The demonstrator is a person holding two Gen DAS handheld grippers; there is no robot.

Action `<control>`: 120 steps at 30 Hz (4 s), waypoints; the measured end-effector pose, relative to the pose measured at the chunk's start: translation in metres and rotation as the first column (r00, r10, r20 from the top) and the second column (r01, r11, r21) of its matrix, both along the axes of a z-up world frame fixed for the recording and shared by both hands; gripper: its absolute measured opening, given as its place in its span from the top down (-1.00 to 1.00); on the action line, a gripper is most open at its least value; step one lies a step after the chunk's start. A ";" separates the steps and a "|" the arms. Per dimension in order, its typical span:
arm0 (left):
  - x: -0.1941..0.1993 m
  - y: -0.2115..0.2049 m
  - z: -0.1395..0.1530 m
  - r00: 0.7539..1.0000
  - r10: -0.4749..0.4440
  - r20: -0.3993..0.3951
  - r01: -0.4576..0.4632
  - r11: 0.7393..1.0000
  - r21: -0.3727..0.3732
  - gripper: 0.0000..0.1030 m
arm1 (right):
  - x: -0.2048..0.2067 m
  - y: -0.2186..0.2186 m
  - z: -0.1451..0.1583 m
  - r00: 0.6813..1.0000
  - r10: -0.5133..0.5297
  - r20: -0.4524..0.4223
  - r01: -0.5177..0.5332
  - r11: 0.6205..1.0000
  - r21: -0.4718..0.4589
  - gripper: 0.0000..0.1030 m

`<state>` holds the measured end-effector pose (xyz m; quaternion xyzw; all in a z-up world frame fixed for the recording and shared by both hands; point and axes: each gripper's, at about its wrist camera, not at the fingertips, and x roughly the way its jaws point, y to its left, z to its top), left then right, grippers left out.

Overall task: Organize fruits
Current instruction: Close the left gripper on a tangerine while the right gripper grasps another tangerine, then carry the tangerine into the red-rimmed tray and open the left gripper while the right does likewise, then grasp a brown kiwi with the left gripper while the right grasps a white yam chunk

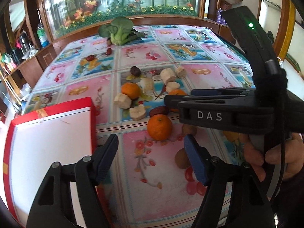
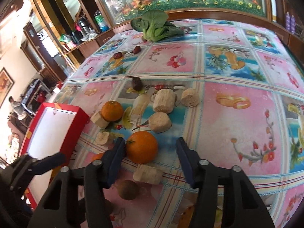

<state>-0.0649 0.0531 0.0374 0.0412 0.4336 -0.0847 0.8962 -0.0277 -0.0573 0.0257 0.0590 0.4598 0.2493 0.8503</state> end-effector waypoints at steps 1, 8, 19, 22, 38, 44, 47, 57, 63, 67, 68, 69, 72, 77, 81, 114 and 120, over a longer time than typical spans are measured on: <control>0.003 -0.001 -0.001 1.000 -0.003 -0.007 0.003 1.000 -0.004 -0.31 | 0.000 -0.001 -0.001 1.000 0.018 -0.023 -0.017 0.999 0.033 0.22; 0.016 -0.005 -0.011 0.999 -0.010 -0.051 0.009 1.000 -0.016 -0.01 | 0.007 -0.009 -0.003 0.997 0.029 -0.077 -0.020 0.994 0.109 0.37; 0.028 -0.008 -0.020 0.996 -0.011 -0.086 0.008 0.999 -0.041 0.23 | 0.005 -0.029 0.009 0.998 -0.031 -0.060 0.041 0.982 0.182 0.37; 0.030 -0.009 -0.021 0.997 -0.007 -0.080 0.004 0.999 -0.037 0.30 | 0.006 -0.029 0.008 0.997 -0.033 -0.065 0.045 0.982 0.182 0.37; 0.006 0.001 -0.001 1.000 0.026 0.001 -0.026 0.996 -0.081 0.32 | -0.002 -0.023 0.019 0.998 -0.031 0.056 0.021 0.985 0.171 0.37; -0.021 0.023 0.016 0.996 0.075 0.054 -0.068 0.991 -0.113 0.32 | -0.002 -0.030 0.021 0.988 -0.088 0.126 0.069 0.986 0.150 0.37; -0.036 0.040 0.026 0.990 0.106 0.090 -0.096 0.989 -0.114 0.32 | -0.001 -0.035 0.021 0.979 -0.127 0.157 0.106 0.985 0.138 0.37; -0.080 0.106 0.040 0.960 0.233 0.154 -0.217 0.970 -0.112 0.31 | -0.021 -0.023 0.029 0.963 -0.169 0.209 0.144 0.981 0.126 0.37; -0.095 0.141 0.032 0.936 0.311 0.163 -0.301 0.950 -0.081 0.31 | -0.051 0.030 0.036 0.969 -0.033 0.245 -0.004 0.989 0.149 0.37; -0.103 0.162 0.024 0.920 0.361 0.151 -0.354 0.933 -0.071 0.31 | -0.069 0.070 0.038 0.962 0.089 0.258 -0.132 0.979 0.157 0.37; -0.104 0.166 0.021 0.916 0.374 0.147 -0.368 0.928 -0.066 0.31 | -0.073 0.079 0.037 0.959 0.118 0.256 -0.164 0.973 0.165 0.37; -0.105 0.170 0.019 0.913 0.383 0.143 -0.378 0.924 -0.062 0.31 | -0.076 0.090 0.037 0.957 0.150 0.249 -0.196 0.965 0.173 0.37; -0.106 0.176 0.014 0.905 0.404 0.131 -0.402 0.915 -0.047 0.31 | -0.081 0.116 0.035 0.945 0.224 0.237 -0.269 0.946 0.180 0.37; -0.110 0.182 0.008 0.891 0.432 0.137 -0.435 0.900 -0.006 0.31 | -0.085 0.141 0.031 0.920 0.319 0.226 -0.357 0.921 0.156 0.37; -0.110 0.185 0.004 0.881 0.450 0.144 -0.458 0.889 0.024 0.31 | -0.088 0.151 0.021 0.903 0.379 0.202 -0.405 0.908 0.107 0.37; -0.116 0.186 -0.007 0.839 0.530 0.124 -0.542 0.835 0.100 -0.51 | -0.107 0.155 0.012 0.862 0.492 0.123 -0.500 0.865 0.043 -0.02; -0.118 0.180 -0.001 0.836 0.528 0.147 -0.544 0.832 0.107 -0.66 | -0.083 0.118 0.024 0.930 0.339 0.144 -0.361 0.916 0.176 -0.05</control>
